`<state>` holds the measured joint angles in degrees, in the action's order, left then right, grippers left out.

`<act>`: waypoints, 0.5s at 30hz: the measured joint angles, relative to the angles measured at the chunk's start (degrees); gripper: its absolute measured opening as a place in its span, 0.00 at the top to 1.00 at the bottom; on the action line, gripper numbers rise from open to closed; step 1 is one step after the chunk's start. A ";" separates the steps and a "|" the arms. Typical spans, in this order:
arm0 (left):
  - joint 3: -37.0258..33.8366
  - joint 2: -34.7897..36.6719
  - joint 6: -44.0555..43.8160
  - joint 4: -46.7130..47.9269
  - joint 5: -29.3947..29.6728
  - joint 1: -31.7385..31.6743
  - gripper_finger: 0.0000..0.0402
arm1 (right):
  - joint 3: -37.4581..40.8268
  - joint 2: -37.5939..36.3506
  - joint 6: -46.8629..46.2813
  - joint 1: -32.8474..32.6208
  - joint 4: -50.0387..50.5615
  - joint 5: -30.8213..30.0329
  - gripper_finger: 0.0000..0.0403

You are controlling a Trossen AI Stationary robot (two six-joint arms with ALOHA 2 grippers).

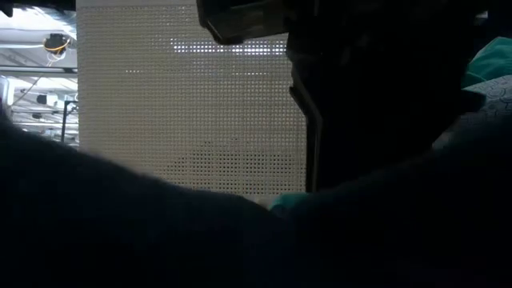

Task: Sort clothes
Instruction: Put the right dark blue sock into the bottom white bin

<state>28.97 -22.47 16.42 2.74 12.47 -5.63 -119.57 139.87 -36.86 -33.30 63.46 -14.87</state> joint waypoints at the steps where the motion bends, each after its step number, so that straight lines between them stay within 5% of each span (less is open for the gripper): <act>1: 0.00 0.01 -0.07 0.00 0.00 0.00 0.63 | 0.00 0.00 0.02 0.00 -0.02 0.02 0.66; 7: 0.00 0.01 -0.80 0.07 0.00 0.00 0.63 | -1.74 0.00 1.53 0.00 2.72 -0.07 0.96; 15: 0.00 0.01 -1.03 0.09 -0.02 0.00 0.63 | -9.34 0.00 1.27 -0.02 11.06 -0.77 0.95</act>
<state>28.97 -22.46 15.40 2.83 12.45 -5.63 -128.91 139.87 -35.59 -33.32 74.52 -15.64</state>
